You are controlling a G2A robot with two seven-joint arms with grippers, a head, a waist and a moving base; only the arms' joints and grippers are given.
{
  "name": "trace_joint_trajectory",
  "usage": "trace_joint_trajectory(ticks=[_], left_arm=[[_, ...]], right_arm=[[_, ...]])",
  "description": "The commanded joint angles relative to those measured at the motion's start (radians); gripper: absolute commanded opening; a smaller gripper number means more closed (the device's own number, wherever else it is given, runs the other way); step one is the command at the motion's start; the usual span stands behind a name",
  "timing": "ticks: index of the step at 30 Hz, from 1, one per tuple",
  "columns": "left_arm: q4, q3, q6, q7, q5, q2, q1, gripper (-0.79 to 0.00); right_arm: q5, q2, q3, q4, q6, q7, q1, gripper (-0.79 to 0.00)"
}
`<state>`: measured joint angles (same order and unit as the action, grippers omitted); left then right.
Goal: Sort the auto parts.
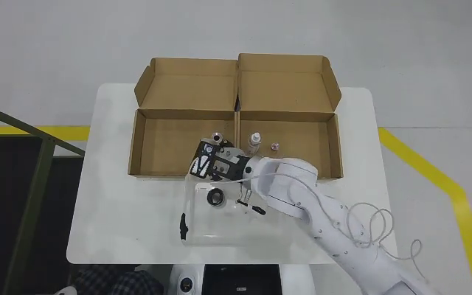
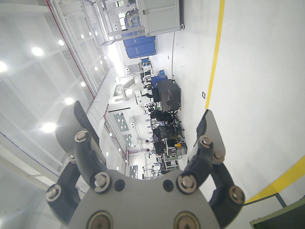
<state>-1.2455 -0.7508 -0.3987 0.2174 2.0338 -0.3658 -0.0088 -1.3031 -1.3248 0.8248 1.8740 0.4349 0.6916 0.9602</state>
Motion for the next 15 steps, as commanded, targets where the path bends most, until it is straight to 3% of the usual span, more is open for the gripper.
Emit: trace_joint_trajectory(ticks=[1, 15], left_arm=[[0.000, 0.000, 0.000, 0.000, 0.000, 0.000, 0.000, 0.000], [0.000, 0.000, 0.000, 0.000, 0.000, 0.000, 0.000, 0.000]], right_arm=[[-0.002, 0.008, 0.016, 0.029, 0.022, -0.003, 0.035, -0.413], [-0.120, 0.057, 0.066, 0.126, 0.159, -0.045, 0.246, -0.400]])
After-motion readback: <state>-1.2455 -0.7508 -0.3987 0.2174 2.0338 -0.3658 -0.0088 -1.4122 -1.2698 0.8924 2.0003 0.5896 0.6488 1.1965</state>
